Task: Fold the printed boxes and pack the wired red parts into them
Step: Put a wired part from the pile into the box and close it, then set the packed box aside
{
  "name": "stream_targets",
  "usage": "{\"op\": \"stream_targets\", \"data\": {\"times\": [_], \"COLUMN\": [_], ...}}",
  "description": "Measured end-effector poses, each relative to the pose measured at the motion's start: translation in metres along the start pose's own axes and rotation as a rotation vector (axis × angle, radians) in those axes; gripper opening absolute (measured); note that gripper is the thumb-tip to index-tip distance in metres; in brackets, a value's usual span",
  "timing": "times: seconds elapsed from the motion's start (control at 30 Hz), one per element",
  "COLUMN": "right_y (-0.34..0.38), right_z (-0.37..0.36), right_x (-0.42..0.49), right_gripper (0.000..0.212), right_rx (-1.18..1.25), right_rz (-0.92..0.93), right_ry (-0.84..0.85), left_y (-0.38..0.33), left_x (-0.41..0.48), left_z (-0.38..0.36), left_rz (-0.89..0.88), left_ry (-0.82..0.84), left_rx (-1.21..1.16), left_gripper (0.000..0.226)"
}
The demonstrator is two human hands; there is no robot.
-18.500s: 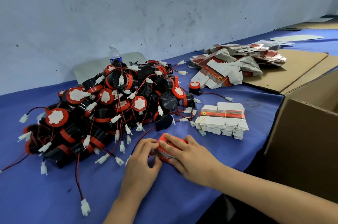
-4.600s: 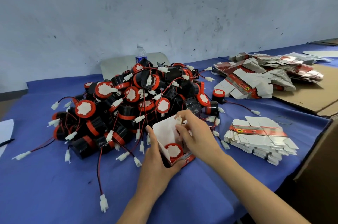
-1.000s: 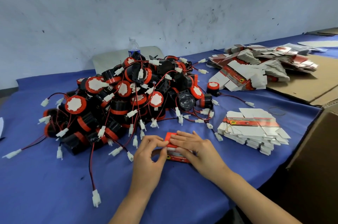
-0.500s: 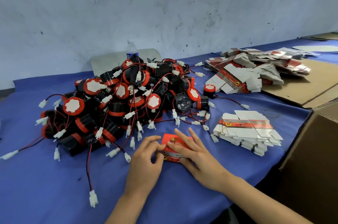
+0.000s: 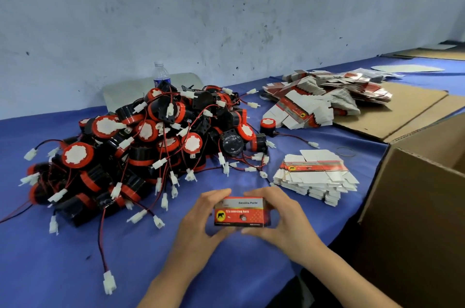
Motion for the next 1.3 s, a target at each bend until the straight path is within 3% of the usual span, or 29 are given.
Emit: {"op": "stream_targets", "data": {"times": [0.07,0.2,0.27,0.33,0.4,0.47,0.53,0.6,0.63,0.7,0.77,0.83,1.07,1.2,1.3], "right_y": [-0.009,-0.025,-0.019,-0.014,-0.018,-0.025,-0.038,-0.052,-0.056,-0.072,-0.107,-0.13,-0.126,-0.125,-0.116], "right_z": [0.024,0.086,0.129,0.173,0.207,0.216,0.206,0.19,0.184,0.156,0.121,0.102,0.104,0.107,0.11], "right_x": [-0.001,0.001,0.006,0.007,-0.001,-0.006,-0.003,0.003,0.01,0.025,0.021,0.008,0.01,0.008,0.015], "right_gripper": [0.046,0.033,0.034,0.054,0.052,0.055,0.059,0.037,0.027,0.035,0.062,0.078,0.066,0.067,0.036], "right_rx": [0.18,0.989,1.287,1.518,1.662,1.716,1.609,1.137,0.724,-0.041,-0.398,-0.564,-0.811,-0.759,-0.599], "right_rz": [-0.153,-0.331,-0.251,-0.059,0.081,0.098,-0.031,-0.242,-0.325,-0.421,-0.54,-0.618,-0.49,-0.513,-0.49], "right_ry": [-0.157,-0.646,-0.851,-1.036,-1.191,-1.247,-1.175,-0.974,-0.802,-0.308,0.199,0.52,0.541,0.661,0.68], "left_y": [0.009,0.024,0.024,0.027,0.029,0.032,0.033,0.035,0.035,0.036,0.037,0.039,0.032,0.031,0.03], "left_x": [0.001,0.002,0.003,0.005,0.006,0.007,0.008,0.008,0.008,0.008,0.007,0.007,0.006,0.005,0.005], "left_z": [0.003,0.007,0.004,0.001,-0.002,-0.003,-0.002,-0.003,-0.003,-0.003,-0.002,-0.002,-0.003,-0.001,0.0], "left_rz": [0.086,0.174,0.181,0.198,0.206,0.193,0.181,0.191,0.198,0.212,0.229,0.241,0.231,0.233,0.242], "left_ry": [-0.02,-0.059,-0.036,-0.008,0.009,0.003,0.0,0.003,0.004,-0.002,-0.005,-0.005,0.003,-0.004,0.004], "left_rx": [-0.074,-0.165,-0.16,-0.15,-0.13,-0.105,-0.087,-0.079,-0.074,-0.068,-0.076,-0.081,-0.071,-0.068,-0.066], "left_gripper": [0.07,0.072,0.073,0.075,0.078,0.085,0.09,0.091,0.09,0.088,0.085,0.083,0.078,0.075,0.073]}}
Point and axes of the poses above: each hand's wrist, its own x-axis towards the middle knuckle, its own z-axis out of the back of the hand, y = z × x, the point moved 9 cm from there along x, towards the middle knuckle, and after that the axes turned 7 degrees about z, right-handed, at the moved point
